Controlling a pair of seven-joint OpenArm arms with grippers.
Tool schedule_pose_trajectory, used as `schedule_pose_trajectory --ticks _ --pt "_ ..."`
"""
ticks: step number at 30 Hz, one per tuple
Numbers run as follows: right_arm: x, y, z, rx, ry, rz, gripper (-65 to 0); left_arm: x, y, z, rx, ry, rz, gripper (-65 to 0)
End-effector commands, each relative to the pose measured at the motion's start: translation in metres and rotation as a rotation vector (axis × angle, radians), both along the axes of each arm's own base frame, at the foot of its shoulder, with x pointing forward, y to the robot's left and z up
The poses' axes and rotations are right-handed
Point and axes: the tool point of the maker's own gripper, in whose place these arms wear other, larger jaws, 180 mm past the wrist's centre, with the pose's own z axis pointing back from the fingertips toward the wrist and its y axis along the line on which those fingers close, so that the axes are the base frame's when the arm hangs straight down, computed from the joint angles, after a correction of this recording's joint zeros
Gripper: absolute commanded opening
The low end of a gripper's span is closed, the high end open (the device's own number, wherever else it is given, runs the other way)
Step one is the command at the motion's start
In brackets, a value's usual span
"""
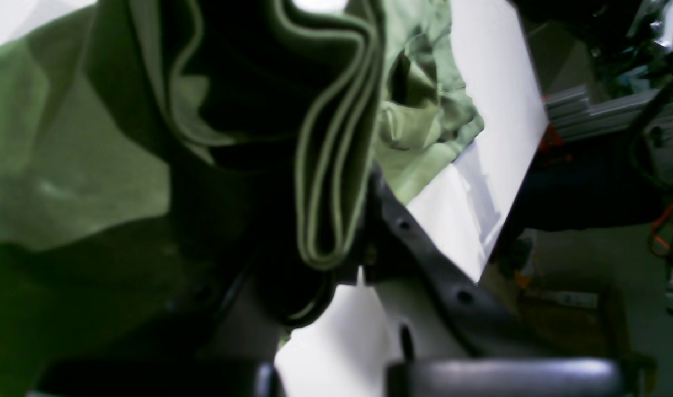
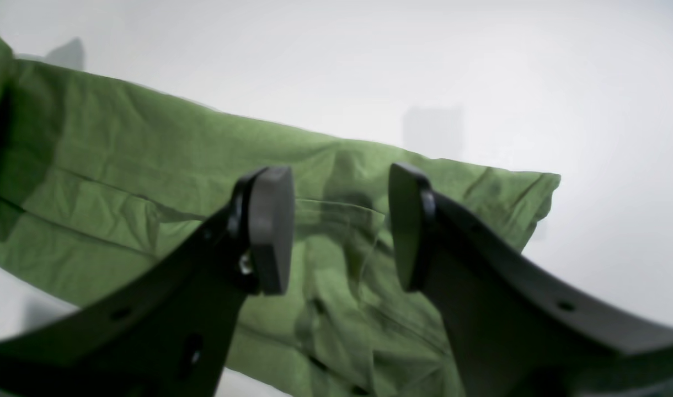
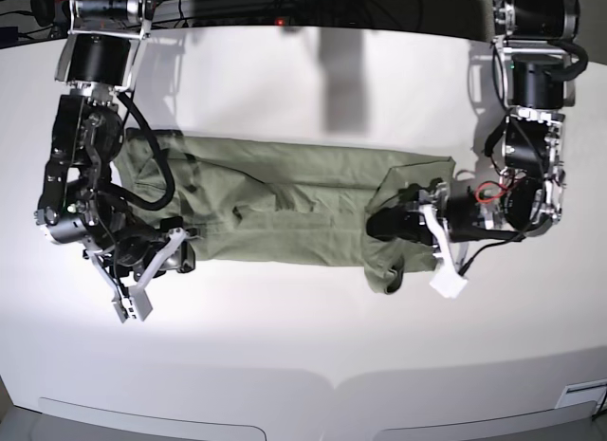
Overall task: Fold the T-shirt properly
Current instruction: 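Fold the held end over toward the middle with the left gripper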
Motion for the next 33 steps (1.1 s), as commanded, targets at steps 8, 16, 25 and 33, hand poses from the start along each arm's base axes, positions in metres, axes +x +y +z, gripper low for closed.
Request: schedule_pose_trajectory --ticks 8,16,25,33 --pt "0.011 -0.002 0.018 0.0 -0.062 0.002 -36.4 -0.001 -0.007 0.011 -0.075 -0.019 0.013 -57.0" --pt "0.011 -0.001 0.019 0.001 -0.064 0.002 -36.4 -0.008 -0.016 0.037 -0.302 -0.005 0.041 -21.4" --pt "0.012 -0.033 0.027 0.015 -0.09 -0.093 -36.4 0.019 -0.005 0.036 -0.085 -0.1 0.025 -21.4" --pt "-0.001 -0.129 0.061 0.032 -0.184 -0.331 -36.4 0.058 0.013 0.066 0.123 -0.374 0.121 -21.4"
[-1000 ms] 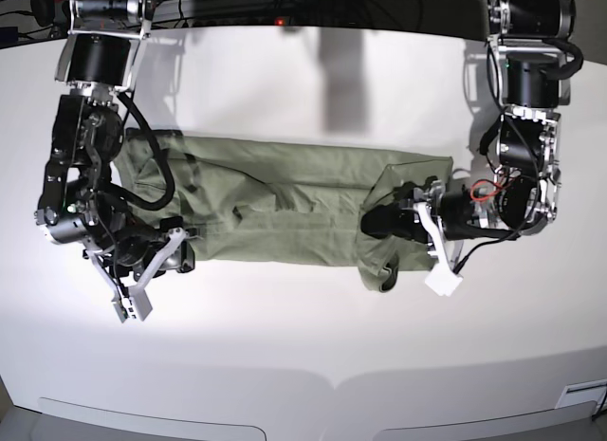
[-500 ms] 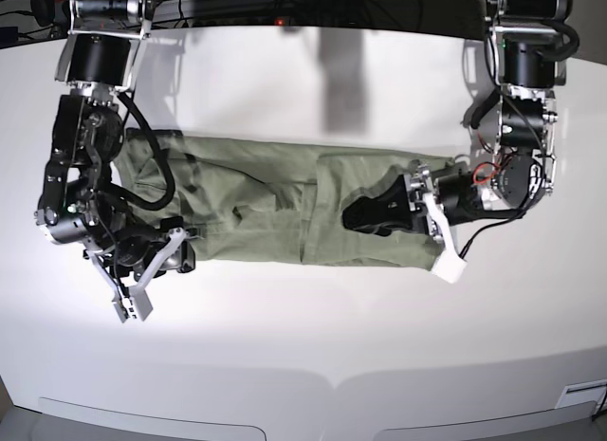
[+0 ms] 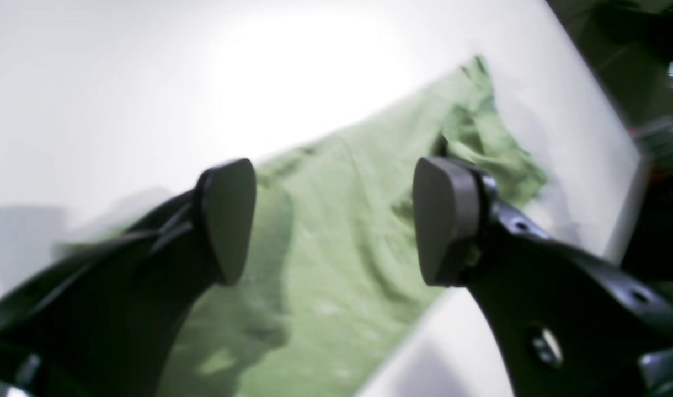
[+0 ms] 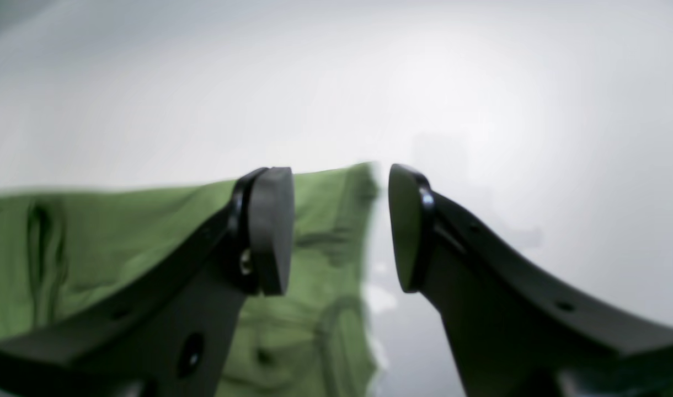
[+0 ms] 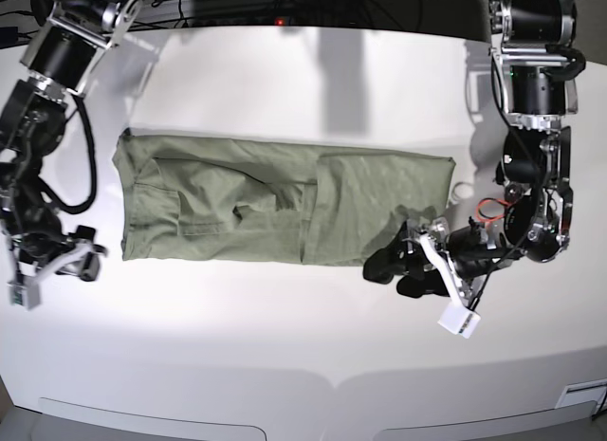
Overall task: Fold the T-shirt properly
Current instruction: 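Fold the held end over toward the middle with the left gripper, then pinch the folded bundle with the left gripper and the other end with the right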
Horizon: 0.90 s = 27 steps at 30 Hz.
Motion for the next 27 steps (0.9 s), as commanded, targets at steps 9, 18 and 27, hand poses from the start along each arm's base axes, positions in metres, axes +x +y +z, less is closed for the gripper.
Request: schedule_pose_trajectory --ticks 9,18,27 --pt "-0.026 -0.064 -0.015 0.031 0.141 -0.107 -36.3 0.026 0.002 0.043 0.125 -0.246 0.05 -21.4" --pt "-0.049 -0.056 -0.096 0.133 0.403 -0.069 -20.0 0.011 -0.049 0.035 0.191 -0.284 -0.097 -21.4" --pt "-0.036 -0.02 -0.093 0.302 0.335 -0.002 -20.0 0.017 -0.052 0.002 0.436 -0.252 -0.009 -21.4"
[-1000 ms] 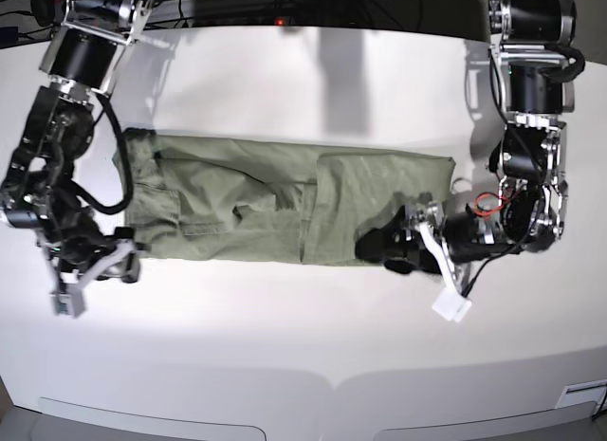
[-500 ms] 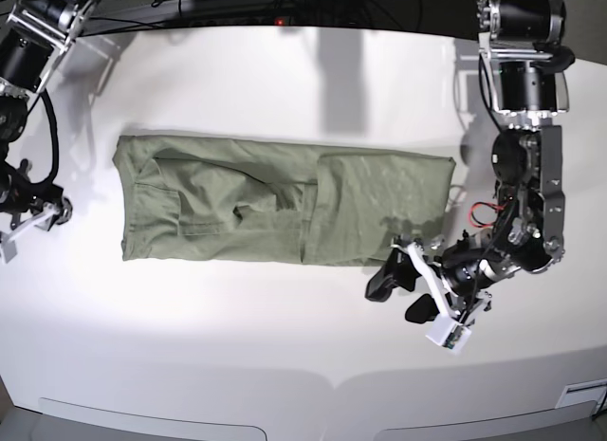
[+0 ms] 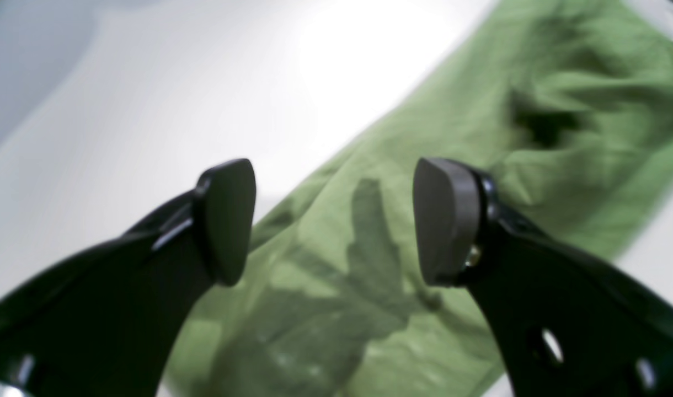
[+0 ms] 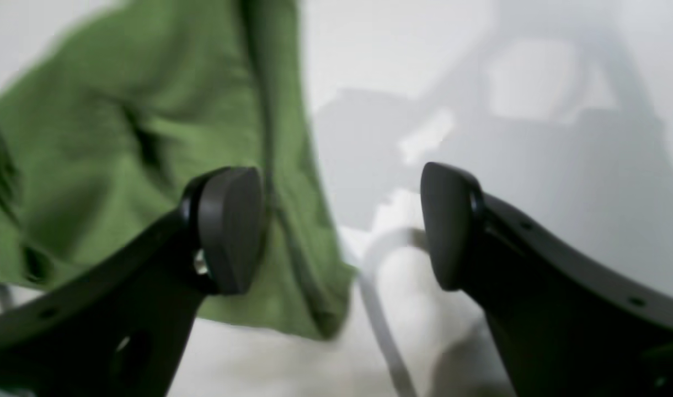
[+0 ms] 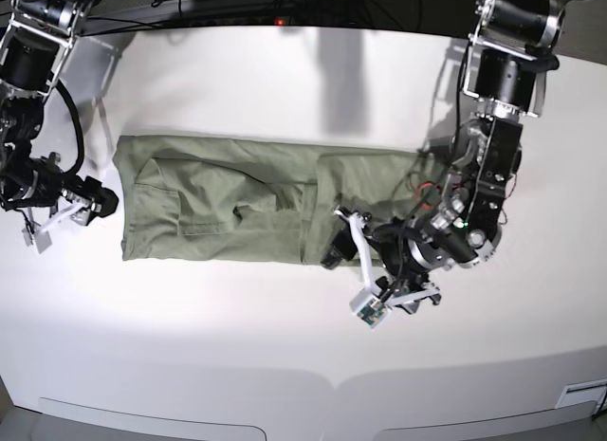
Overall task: Fold the T-shirt properly
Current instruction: 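Pinch the folded bundle with the left gripper and the other end with the right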
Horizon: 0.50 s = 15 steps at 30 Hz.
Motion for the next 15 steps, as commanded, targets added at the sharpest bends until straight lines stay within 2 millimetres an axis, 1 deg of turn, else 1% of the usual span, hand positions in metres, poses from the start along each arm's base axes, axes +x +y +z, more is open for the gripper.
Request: schedule_pose_trajectory --ticks 1,5,7,9,11,13,15 --pt "0.01 -0.001 0.01 0.001 -0.04 0.001 -20.0 0.014 0.005 0.017 0.011 -0.055 0.042 -21.4" --pt "0.004 0.027 -0.013 0.066 -0.019 0.056 -20.0 0.019 0.034 0.004 0.096 -0.025 0.207 -21.4" --pt "0.002 0.041 -0.023 0.108 -0.005 0.059 -20.0 0.015 0.044 -0.005 0.117 -0.006 0.266 -21.4" --pt "0.002 0.056 -0.03 0.142 0.001 0.066 -20.0 0.007 0.044 -0.016 0.125 0.012 0.265 -21.4" --pt "0.002 0.068 -0.032 0.161 -0.004 0.088 -20.0 -0.002 0.042 -0.025 0.117 0.025 0.261 -21.4" --pt "0.002 0.073 -0.032 0.173 -0.005 0.097 -20.1 -0.012 0.042 -0.035 0.115 0.045 0.259 -21.4" --pt "0.003 0.074 -0.032 0.174 -0.003 0.101 -20.1 -0.02 0.042 -0.043 0.116 0.062 0.257 -21.4"
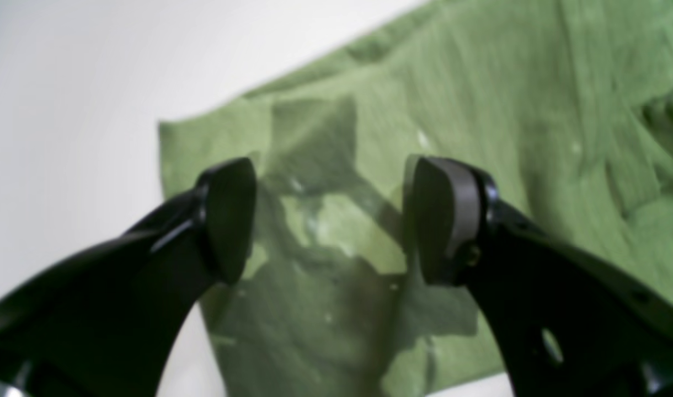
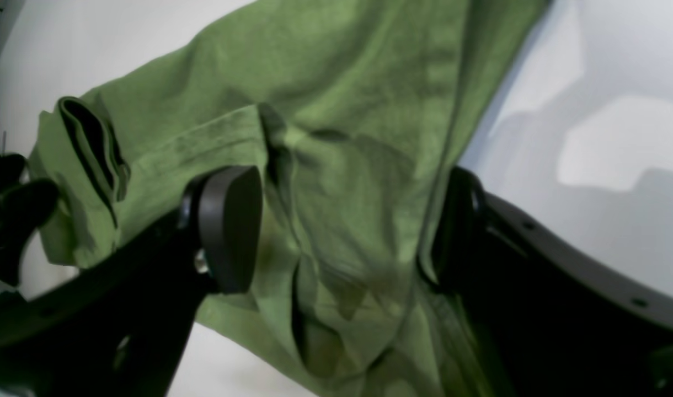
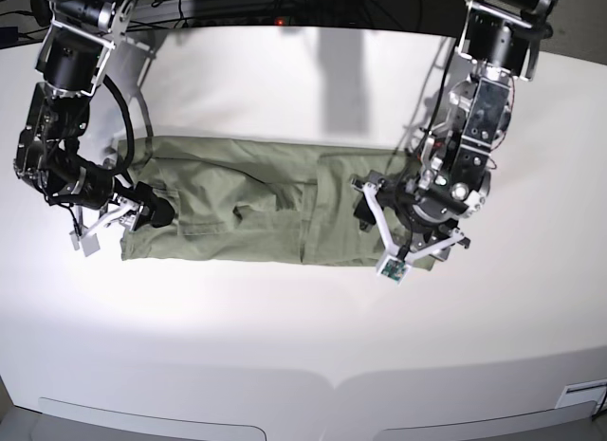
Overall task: Fold the T-shirt properly
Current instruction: 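Pinch the folded bundle with the left gripper and the other end with the right, then fold the end held by the right gripper over onto the bundle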
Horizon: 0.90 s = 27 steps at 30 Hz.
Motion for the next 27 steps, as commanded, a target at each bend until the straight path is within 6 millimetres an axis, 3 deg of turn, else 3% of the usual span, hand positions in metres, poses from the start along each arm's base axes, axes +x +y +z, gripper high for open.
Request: schedule_pose_trajectory --ticks 1,4,9,12,19,27 --pt "0.0 -0.005 0.003 -0.022 0.015 0.013 -20.4 0.011 -0.002 0.016 -0.017 -0.054 0.001 -21.4" --pt "0.001 -0.004 0.003 -0.022 0.016 0.016 -30.3 0.006 -0.003 0.011 -0.019 -0.044 0.001 -21.4" --pt "0.01 -0.004 0.011 -0.021 -0.004 0.018 -65.0 0.007 -0.004 0.012 -0.025 -0.054 0.0 -21.4" --pt "0.022 0.004 0.026 0.023 -0.037 0.037 -65.0 0.009 -0.005 0.015 -0.033 -0.072 -0.002 -21.4" --pt "0.045 0.05 0.066 0.137 -0.11 0.215 -65.0 0.009 -0.005 0.015 -0.033 -0.072 -0.002 -21.4" --pt "0.06 0.131 0.083 0.204 -0.165 0.376 -65.0 0.022 -0.001 0.027 -0.006 -0.099 -0.001 -21.4"
